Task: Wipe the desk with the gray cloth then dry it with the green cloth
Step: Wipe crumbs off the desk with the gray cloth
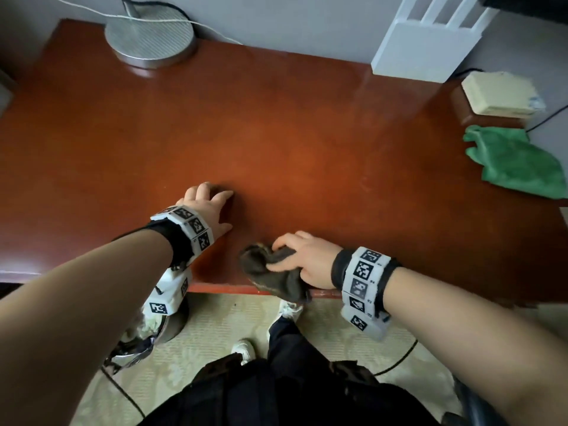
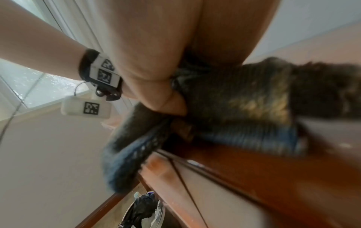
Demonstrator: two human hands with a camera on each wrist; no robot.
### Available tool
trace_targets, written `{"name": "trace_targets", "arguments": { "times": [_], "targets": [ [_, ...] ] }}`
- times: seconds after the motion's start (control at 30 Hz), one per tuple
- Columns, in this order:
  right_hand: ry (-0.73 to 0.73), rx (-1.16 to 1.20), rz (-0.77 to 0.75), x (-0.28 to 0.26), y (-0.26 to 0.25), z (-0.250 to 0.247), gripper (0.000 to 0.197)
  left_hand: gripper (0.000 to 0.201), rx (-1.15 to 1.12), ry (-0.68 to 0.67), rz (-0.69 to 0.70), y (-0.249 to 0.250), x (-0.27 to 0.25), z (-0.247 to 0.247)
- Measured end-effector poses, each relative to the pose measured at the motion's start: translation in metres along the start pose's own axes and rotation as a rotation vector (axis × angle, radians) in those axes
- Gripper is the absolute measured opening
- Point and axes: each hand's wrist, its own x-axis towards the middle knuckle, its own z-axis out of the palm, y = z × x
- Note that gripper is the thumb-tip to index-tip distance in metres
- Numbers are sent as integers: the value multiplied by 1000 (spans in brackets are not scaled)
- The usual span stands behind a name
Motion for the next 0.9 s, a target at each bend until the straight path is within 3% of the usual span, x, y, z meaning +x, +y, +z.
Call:
{"name": "trace_targets", "arguments": {
  "times": [0.07,0.13,0.23,0.3,0.33,0.4,0.53,0.6,0.7,0.8,0.9],
  "targets": [
    [-24,-18,-36,-21,-6,-3,61,73,20,-19,21,1,-15,7],
    [184,-38,70,-42,6,-14,61,74,31,-23,39,6,-29,14],
    [572,15,536,-69,49,-23,57,76,44,-5,64,15,-45,27],
    [610,210,906,-75,75,-6,50,77,45,14,77,23,-53,34],
    [581,294,995,-75,76,7,47,78,45,18,81,27,-55,37],
    [522,259,885,-74,66,37,47,80,45,8,82,34,-57,40],
    [245,144,380,-84,17,49,53,79,28,5,103,45,-53,37],
    [221,153,320,-93,12,29,53,77,24,18,137,53,-48,32],
    [519,279,444,-104,35,-15,51,76,22,19,174,71,-39,23],
    [808,428,762,-107,85,-54,50,76,37,-10,183,90,-27,14],
    [859,464,1012,-97,142,-78,49,78,53,-32,168,103,-7,7]
  ]
}}
